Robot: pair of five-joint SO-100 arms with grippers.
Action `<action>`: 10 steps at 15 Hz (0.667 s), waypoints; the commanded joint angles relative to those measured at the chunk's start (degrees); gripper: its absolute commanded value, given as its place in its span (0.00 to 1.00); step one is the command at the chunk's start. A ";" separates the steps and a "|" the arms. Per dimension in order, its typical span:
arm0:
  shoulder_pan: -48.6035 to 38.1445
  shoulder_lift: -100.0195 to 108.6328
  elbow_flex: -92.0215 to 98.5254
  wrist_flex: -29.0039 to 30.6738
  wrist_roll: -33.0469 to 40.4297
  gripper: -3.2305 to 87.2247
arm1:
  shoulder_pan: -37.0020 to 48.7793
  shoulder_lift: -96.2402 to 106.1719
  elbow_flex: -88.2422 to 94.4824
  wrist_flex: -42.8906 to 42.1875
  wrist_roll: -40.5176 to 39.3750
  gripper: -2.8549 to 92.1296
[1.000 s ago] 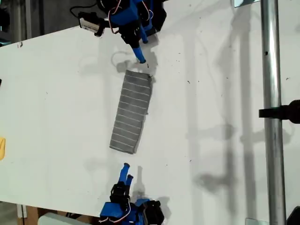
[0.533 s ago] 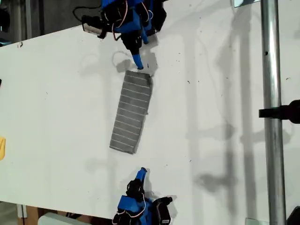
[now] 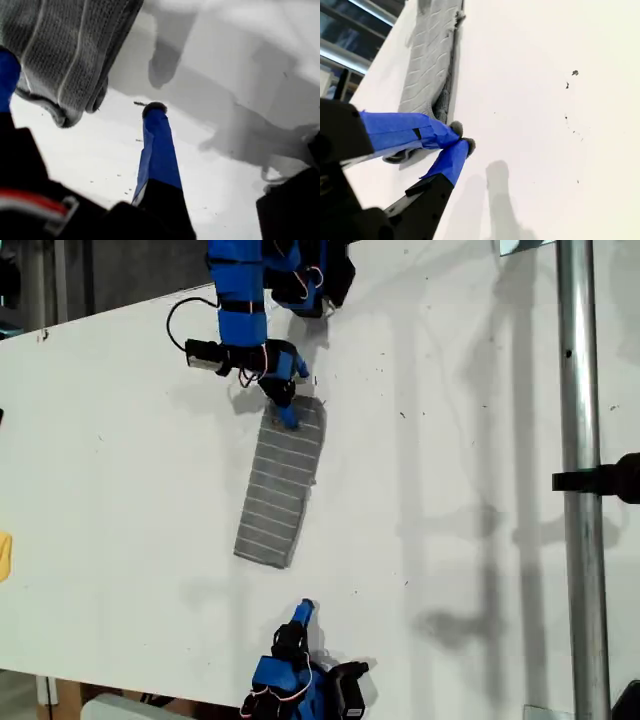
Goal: Grasp corners of a towel and fold twice.
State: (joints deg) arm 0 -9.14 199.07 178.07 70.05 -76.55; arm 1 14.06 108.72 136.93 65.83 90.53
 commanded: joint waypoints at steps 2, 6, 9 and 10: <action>-0.53 0.26 0.53 0.35 0.62 0.03 | 1.67 -20.57 -18.63 -3.16 -4.92 0.52; -0.09 0.26 0.53 0.35 0.97 0.03 | 7.82 -30.67 -32.26 -5.80 -13.45 0.42; 0.00 0.26 0.53 0.35 1.23 0.03 | 11.07 -31.73 -34.63 -7.82 -18.37 0.28; 0.00 0.26 0.53 0.35 1.32 0.03 | 11.43 -31.73 -34.72 -7.65 -16.70 0.06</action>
State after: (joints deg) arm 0 -9.14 199.07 178.07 70.05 -75.76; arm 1 23.38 76.82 105.03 60.38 73.39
